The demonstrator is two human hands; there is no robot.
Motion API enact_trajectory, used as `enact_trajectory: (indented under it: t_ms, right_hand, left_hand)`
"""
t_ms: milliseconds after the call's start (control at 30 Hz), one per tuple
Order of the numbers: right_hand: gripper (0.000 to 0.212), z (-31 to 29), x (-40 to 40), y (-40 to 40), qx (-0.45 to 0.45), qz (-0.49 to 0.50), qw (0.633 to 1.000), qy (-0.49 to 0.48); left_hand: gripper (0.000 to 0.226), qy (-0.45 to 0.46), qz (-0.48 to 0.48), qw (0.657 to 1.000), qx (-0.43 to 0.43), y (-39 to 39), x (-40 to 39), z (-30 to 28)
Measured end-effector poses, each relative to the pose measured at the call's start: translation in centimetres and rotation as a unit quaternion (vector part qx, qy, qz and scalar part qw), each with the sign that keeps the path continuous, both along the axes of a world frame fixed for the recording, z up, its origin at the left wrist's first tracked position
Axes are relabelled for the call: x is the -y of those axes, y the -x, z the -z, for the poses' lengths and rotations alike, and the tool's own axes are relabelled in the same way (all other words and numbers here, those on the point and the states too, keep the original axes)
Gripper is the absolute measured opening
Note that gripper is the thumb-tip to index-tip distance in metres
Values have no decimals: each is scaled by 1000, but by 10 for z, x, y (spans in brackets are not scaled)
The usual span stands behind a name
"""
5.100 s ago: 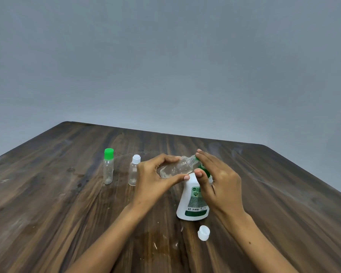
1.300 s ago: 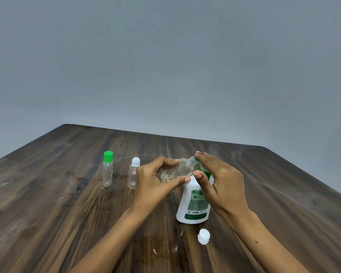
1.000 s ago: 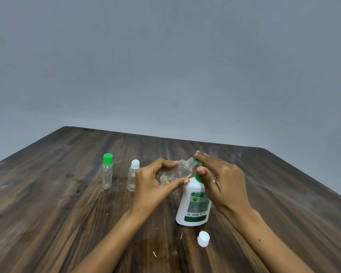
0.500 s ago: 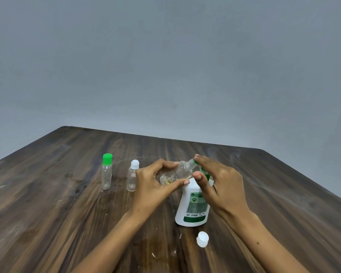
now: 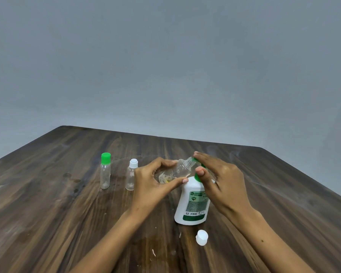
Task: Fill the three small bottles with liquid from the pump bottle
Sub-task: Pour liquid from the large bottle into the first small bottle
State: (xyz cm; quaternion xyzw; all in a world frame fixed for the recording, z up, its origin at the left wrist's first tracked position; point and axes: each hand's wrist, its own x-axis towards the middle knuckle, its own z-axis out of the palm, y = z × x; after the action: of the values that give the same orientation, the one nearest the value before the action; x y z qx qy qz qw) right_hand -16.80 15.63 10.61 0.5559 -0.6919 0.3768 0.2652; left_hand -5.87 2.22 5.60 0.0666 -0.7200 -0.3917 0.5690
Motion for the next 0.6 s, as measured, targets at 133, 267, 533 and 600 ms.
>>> enact_trajectory:
  t_ms: [133,267,533,600]
  right_hand:
    - [88,0,2,-2,5,2,1000,-3]
    - [83,5,3,-3,-20,18,1000,-5]
    - [92,-7,-2,-2,-7,3,999,-35]
    - [92,-6,0,-3,-9,6,999,-40]
  left_hand:
    - [42,-5,0,1000,-2,0,0,0]
    - [43,-7,6,1000,4,0,1,2]
    - [41,-11,0,1000,0,0,0,0]
    - [43,-6,3,1000,3,0,0,0]
